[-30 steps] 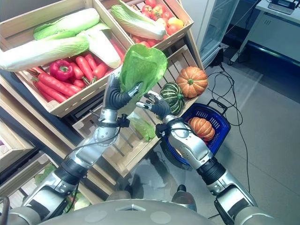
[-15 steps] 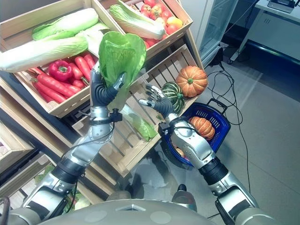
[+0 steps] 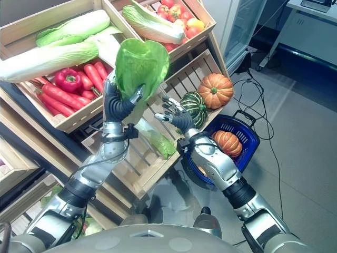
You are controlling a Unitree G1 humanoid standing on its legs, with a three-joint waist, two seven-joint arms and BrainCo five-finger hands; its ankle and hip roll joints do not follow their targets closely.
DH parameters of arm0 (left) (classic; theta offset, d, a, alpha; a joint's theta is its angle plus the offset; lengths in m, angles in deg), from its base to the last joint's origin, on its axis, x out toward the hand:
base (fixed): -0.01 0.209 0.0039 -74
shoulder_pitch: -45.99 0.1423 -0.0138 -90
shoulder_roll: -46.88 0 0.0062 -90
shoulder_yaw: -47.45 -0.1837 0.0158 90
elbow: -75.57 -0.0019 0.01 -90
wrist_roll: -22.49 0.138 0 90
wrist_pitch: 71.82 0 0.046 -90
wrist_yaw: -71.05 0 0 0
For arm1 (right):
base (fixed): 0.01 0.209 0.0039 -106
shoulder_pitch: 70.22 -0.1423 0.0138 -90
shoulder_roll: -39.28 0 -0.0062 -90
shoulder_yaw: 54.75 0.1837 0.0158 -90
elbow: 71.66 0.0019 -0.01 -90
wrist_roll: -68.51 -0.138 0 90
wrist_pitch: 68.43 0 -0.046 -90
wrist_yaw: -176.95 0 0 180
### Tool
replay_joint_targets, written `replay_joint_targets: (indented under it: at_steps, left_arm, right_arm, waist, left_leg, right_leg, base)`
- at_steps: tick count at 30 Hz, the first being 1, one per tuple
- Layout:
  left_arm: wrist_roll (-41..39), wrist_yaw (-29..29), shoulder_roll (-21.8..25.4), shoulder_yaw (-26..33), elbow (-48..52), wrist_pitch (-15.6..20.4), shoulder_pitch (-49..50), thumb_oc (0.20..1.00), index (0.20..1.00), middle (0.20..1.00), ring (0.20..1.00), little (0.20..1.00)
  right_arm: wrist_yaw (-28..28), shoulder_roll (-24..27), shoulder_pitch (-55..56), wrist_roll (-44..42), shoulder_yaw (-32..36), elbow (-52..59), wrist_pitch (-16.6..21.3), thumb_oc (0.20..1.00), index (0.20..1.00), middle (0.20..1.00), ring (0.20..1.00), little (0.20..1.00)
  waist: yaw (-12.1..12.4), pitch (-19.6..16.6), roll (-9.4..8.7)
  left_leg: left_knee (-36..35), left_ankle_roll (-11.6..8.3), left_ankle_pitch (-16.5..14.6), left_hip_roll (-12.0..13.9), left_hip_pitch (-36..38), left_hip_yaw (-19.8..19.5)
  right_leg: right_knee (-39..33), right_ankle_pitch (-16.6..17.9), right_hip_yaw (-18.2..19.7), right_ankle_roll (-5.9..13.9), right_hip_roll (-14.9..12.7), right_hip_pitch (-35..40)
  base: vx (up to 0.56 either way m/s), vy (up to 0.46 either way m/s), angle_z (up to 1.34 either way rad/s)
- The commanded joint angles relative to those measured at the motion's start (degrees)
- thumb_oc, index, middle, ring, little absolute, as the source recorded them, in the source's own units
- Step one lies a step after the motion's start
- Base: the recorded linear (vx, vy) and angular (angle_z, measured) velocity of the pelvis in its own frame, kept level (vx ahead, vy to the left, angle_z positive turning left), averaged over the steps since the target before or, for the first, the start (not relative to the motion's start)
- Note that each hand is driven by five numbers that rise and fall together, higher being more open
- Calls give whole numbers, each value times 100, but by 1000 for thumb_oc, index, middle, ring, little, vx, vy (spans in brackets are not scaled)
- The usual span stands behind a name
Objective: Pick up fruits and vegetables into the basket
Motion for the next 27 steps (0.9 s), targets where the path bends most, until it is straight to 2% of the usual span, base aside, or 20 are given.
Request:
replay_joint_targets:
  at_steps: [1,16,27]
  left_arm:
    - [293,-117,116,-253,302,414,-619,200,200,200,200,200]
    - [89,-494,-66,-957,502,402,-1126,200,200,200,200,200]
    - [-341,-672,-297,-1147,628,350,-1192,200,200,200,200,200]
  right_arm:
    - [-135,-189,-324,-138,-210,262,104,1000,1000,1000,1000,1000]
    - [-192,-579,-829,-647,-765,-304,-126,1000,1000,1000,1000,1000]
    - [-135,-800,-1104,-928,-777,-308,201,1000,1000,1000,1000,1000]
  waist:
    - [8,-92,-278]
    - [91,-86,-346]
    - [169,-49,-374]
  left_leg:
    - [355,359,-729,-95,-88,397]
    - [355,357,-730,-84,-125,348]
    - [308,339,-721,-72,-137,272]
  right_leg:
    - [277,-229,57,492,-642,119]
    - [275,-188,35,527,-653,98]
    - [242,-133,-32,538,-676,101]
  base:
    - [0,0,0]
    - [0,0,0]
    - [-2,-2,1]
